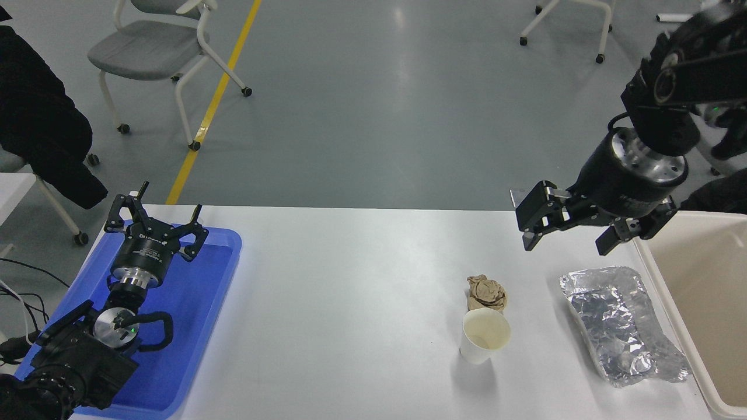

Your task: Pick up paper cup place in dustbin

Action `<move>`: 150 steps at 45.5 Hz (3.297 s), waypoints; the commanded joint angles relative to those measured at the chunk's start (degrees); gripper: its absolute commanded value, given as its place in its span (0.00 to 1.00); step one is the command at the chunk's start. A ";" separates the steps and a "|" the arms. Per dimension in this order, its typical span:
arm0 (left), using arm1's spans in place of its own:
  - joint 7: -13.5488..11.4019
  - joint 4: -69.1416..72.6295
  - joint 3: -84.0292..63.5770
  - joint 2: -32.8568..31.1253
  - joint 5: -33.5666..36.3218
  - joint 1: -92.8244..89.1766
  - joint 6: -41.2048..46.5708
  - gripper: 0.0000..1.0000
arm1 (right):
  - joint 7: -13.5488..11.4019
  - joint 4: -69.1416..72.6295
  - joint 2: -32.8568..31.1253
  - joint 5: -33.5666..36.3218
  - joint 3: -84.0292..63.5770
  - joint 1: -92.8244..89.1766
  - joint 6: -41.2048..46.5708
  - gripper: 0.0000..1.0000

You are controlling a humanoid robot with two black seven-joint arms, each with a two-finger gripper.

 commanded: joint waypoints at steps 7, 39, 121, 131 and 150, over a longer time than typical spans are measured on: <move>-0.09 0.05 0.00 -0.26 0.00 -0.02 0.00 1.00 | -0.13 -12.88 -0.15 -7.15 11.06 -20.84 -4.33 1.00; 0.00 -0.12 0.00 -0.26 0.00 -0.02 0.00 1.00 | -0.39 -26.60 -0.68 -20.33 18.27 -44.05 -11.71 1.00; 0.00 0.05 0.00 -0.09 -0.09 0.16 0.00 1.00 | -0.65 1.96 -5.42 -7.50 -0.71 19.40 1.21 0.00; -0.09 0.05 0.00 0.00 -0.09 0.16 0.00 1.00 | -0.48 1.09 -6.82 -13.12 -8.08 19.32 1.21 0.00; -0.09 -0.12 0.09 0.09 -0.09 0.16 0.00 1.00 | -0.13 -19.20 -47.23 -53.46 -5.56 5.02 1.21 0.00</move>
